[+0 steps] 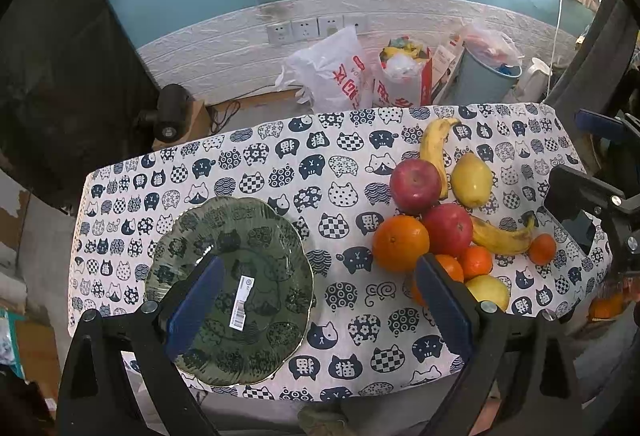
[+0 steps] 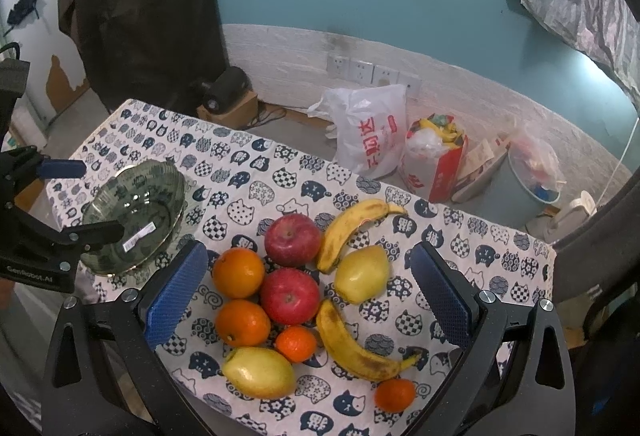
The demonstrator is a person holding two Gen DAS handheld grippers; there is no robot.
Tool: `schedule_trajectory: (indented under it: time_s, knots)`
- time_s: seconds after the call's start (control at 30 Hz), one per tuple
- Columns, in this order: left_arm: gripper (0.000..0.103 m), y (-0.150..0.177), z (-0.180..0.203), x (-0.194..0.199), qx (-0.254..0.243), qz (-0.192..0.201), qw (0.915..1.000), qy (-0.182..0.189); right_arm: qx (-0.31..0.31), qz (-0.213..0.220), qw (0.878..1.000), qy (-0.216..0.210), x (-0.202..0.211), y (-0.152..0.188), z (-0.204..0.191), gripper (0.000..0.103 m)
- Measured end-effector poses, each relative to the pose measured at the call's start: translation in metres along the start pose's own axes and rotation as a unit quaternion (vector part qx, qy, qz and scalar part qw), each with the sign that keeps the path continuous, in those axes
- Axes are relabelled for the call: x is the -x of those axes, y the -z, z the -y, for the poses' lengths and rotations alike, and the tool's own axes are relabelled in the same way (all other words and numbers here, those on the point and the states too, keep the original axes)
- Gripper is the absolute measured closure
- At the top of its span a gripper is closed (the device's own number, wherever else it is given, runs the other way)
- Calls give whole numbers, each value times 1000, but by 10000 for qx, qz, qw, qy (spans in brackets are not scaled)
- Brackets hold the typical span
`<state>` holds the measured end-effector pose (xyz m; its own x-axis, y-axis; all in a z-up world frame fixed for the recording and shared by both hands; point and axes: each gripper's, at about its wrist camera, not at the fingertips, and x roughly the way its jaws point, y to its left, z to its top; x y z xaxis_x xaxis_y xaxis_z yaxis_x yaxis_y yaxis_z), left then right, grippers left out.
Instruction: Organize fruits
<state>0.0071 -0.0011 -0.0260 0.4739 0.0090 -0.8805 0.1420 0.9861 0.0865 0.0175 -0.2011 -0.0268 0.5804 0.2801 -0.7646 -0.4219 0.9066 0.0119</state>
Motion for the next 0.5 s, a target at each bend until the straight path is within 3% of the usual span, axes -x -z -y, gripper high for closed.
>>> schedule_trajectory:
  time_s: [0.5]
  knots:
    - [6, -3, 5, -14, -83, -104, 9999, 12, 33, -146, 9999, -9, -3, -1, 2, 3]
